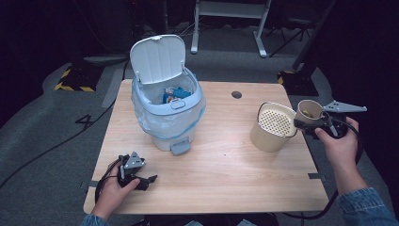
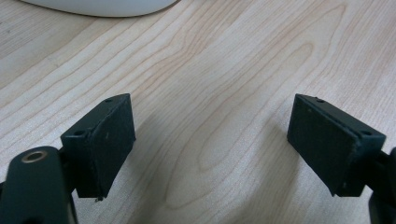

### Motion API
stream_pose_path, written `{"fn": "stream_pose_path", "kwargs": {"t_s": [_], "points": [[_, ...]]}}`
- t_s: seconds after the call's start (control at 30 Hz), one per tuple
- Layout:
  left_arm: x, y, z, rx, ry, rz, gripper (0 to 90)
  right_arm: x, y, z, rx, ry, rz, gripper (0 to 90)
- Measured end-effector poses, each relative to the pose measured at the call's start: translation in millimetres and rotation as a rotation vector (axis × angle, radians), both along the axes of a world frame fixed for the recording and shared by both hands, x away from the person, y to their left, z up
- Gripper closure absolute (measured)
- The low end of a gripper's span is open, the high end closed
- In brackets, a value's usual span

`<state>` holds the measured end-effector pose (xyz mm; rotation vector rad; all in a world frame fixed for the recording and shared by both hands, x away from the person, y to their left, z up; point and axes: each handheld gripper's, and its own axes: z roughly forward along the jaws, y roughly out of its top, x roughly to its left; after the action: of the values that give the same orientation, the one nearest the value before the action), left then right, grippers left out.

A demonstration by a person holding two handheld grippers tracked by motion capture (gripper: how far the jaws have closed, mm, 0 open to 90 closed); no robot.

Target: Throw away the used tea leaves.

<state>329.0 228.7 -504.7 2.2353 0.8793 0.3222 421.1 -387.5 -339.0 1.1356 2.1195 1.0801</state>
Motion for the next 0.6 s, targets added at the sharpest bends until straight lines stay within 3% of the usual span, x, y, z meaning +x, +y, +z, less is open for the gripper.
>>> {"fn": "stream_pose_path", "kwargs": {"t_s": [0.37, 0.47, 0.6], "points": [[0.1, 0.0, 0.0, -0.001, 0.001, -0.001, 15.3, 15.7, 1.0, -5.2, -0.099, 0.012, -0.015, 32.0], [0.5, 0.1, 0.1, 0.001, -0.001, -0.001, 15.3, 19.1, 0.4, -5.0, -0.116, 0.007, 0.016, 32.1], [0.9, -0.1, 0.0, -0.001, 0.000, -0.001, 15.2, 27.2, -3.6, -4.4, -0.088, 0.023, 0.095, 32.3]]}}
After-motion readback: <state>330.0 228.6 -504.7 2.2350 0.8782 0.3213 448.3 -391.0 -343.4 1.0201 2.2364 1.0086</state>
